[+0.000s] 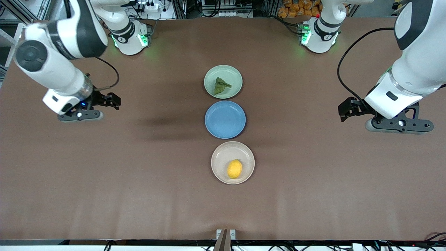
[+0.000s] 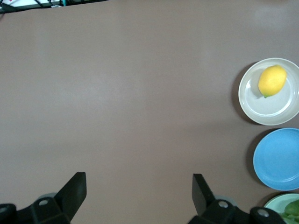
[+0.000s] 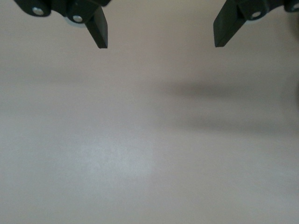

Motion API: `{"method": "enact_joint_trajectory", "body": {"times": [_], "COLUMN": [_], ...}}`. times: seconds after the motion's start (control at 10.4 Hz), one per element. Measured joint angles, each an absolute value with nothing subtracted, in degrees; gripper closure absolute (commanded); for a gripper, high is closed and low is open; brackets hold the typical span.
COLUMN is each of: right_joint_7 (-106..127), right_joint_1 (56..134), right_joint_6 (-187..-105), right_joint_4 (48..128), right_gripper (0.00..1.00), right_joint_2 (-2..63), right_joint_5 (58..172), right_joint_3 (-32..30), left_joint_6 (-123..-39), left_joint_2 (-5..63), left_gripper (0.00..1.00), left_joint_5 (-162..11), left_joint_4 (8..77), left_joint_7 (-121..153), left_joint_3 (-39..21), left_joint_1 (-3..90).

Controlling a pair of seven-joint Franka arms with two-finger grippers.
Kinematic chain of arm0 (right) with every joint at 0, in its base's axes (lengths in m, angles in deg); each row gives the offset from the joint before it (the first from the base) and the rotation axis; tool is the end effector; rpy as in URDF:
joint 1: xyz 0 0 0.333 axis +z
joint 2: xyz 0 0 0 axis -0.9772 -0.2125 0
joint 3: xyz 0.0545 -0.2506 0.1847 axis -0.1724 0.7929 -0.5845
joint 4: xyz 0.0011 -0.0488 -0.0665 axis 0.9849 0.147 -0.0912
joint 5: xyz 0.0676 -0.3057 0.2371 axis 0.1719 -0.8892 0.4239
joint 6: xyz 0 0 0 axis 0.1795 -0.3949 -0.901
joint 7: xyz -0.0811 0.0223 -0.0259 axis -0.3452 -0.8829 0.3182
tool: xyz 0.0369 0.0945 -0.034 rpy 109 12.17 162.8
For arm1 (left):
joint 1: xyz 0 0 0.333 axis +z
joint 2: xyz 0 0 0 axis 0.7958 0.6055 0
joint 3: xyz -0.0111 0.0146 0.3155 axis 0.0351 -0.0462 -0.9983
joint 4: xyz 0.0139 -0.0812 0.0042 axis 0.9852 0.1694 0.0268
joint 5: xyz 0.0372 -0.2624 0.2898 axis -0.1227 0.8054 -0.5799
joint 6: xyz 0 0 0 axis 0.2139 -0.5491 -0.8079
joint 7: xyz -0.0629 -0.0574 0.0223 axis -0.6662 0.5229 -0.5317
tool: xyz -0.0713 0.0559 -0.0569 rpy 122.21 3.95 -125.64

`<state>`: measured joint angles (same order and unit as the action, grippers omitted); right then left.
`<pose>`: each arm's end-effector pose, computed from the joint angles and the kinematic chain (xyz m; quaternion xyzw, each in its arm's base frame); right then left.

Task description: Place lemon and lettuce in plates

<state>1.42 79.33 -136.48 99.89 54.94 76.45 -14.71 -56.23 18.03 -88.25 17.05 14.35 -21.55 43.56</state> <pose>0.5404 0.0913 0.4838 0.9976 0.0575 -0.0331 0.0213 0.6176 -0.1507 0.6034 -0.9975 0.0629 -0.0282 0.0143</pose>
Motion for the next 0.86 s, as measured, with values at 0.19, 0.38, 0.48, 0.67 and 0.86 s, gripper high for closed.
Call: {"method": "enact_joint_trajectory", "body": {"times": [0.19,0.38,0.48,0.67,0.86], "right_joint_7": [2.94,3.34,3.34,3.34,3.34], "right_joint_1": [78.89,78.92,78.97,78.99,78.99], "right_joint_6": [-130.29,-125.44,-123.59,-120.7,-119.69], "right_joint_4": [93.14,85.8,83.21,80.07,78.67], "right_gripper": [0.0,0.0,0.0,0.0,0.0], "right_joint_2": [55.47,55.75,55.86,55.88,55.88], "right_joint_5": [77.12,77.2,77.21,77.22,77.22], "right_joint_3": [-13.79,-13.77,-13.91,-14.01,-13.94], "left_joint_6": [-56.18,-56.07,-56.05,-56.04,-56.01], "left_joint_2": [18.02,18.0,17.99,17.94,17.26], "left_gripper": [0.0,0.0,0.0,0.0,0.0], "left_joint_5": [-88.25,-88.25,-88.25,-88.25,-88.25], "left_joint_4": [17.04,17.02,17.02,16.93,16.81], "left_joint_7": [14.53,14.5,14.4,14.28,12.72], "left_joint_3": [-21.57,-21.64,-21.85,-22.68,-23.09], "left_joint_1": [43.58,43.74,43.82,43.91,44.02]}}
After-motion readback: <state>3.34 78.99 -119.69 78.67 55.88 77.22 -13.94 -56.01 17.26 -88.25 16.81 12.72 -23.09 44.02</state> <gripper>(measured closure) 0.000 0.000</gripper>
